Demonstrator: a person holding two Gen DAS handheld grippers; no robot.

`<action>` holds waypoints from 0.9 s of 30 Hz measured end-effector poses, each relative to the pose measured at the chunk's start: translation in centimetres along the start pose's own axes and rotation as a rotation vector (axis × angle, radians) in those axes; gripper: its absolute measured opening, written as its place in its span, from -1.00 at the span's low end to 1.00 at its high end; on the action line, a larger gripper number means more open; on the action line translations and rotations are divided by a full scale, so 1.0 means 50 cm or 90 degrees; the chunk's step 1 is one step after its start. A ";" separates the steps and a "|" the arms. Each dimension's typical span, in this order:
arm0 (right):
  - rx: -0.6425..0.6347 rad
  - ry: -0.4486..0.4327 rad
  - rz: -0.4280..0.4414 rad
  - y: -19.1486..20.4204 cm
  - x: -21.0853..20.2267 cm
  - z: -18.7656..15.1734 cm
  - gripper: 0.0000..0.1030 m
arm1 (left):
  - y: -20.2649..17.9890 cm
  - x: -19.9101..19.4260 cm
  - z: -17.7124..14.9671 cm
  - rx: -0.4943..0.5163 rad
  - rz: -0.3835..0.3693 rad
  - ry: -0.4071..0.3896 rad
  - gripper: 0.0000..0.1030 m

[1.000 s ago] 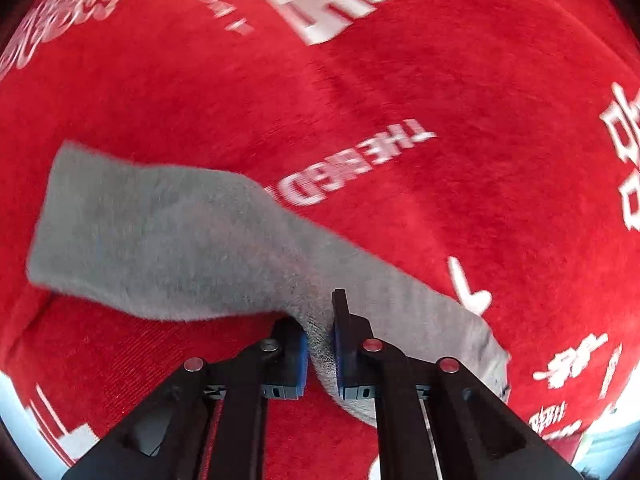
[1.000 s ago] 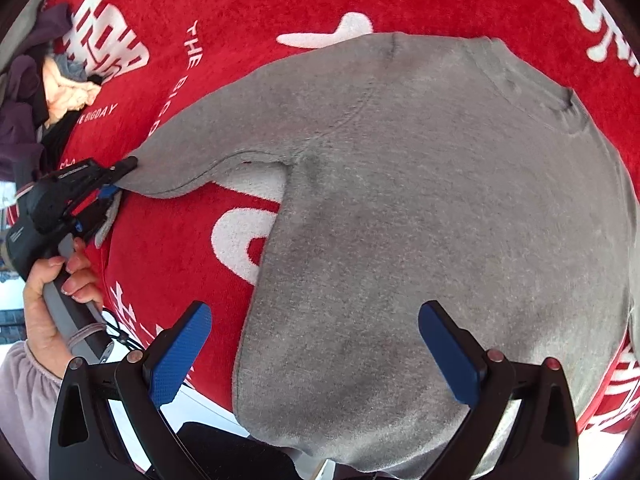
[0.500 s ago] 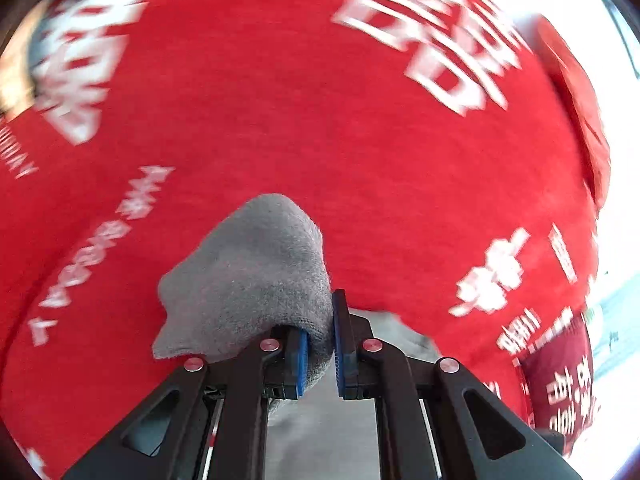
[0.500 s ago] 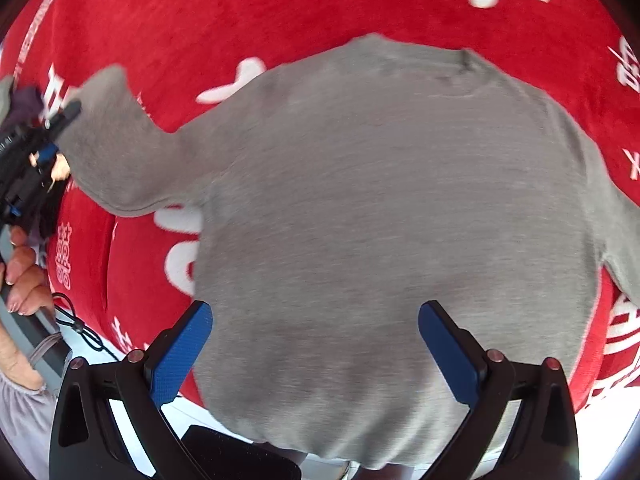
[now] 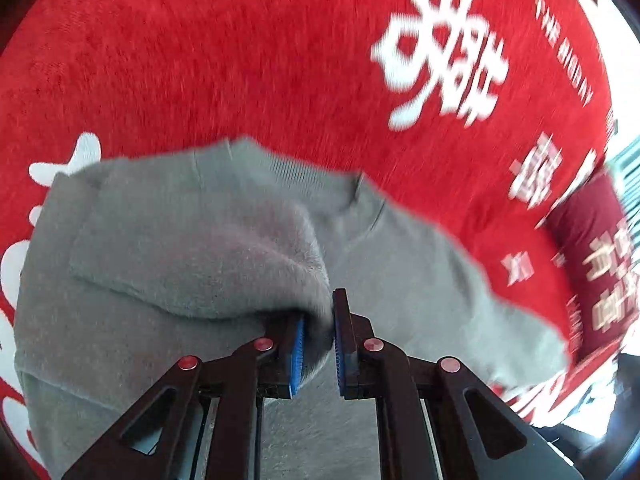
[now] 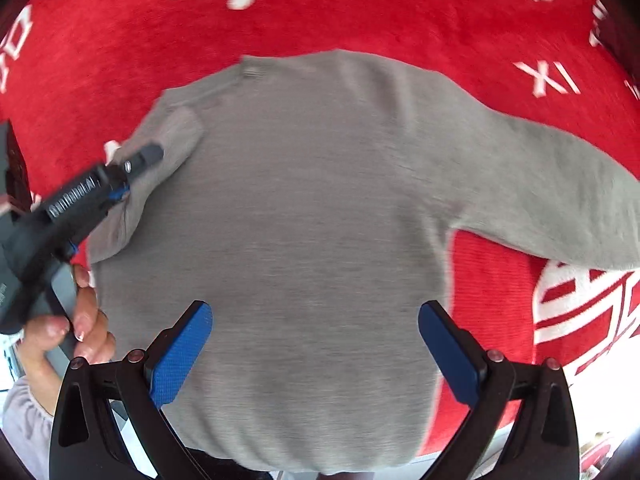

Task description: Fold small clothes

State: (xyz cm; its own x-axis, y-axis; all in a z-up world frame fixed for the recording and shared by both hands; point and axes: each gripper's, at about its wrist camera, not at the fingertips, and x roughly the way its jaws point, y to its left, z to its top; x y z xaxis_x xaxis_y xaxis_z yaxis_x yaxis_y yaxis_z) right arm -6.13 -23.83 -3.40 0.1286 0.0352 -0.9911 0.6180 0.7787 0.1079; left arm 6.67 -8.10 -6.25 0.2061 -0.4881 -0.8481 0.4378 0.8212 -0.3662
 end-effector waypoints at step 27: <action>-0.751 -0.132 -0.365 0.512 0.238 0.039 0.84 | 0.400 -0.092 0.046 -0.079 0.258 0.064 0.40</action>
State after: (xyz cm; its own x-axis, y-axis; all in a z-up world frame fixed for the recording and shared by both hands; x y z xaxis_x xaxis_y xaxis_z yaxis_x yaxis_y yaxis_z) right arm 12.73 -4.72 -12.28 0.2581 -0.4924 -0.8312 -0.4020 0.7276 -0.5559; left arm 16.50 9.90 -8.78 0.2514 -0.0922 -0.9635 0.2296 0.9727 -0.0332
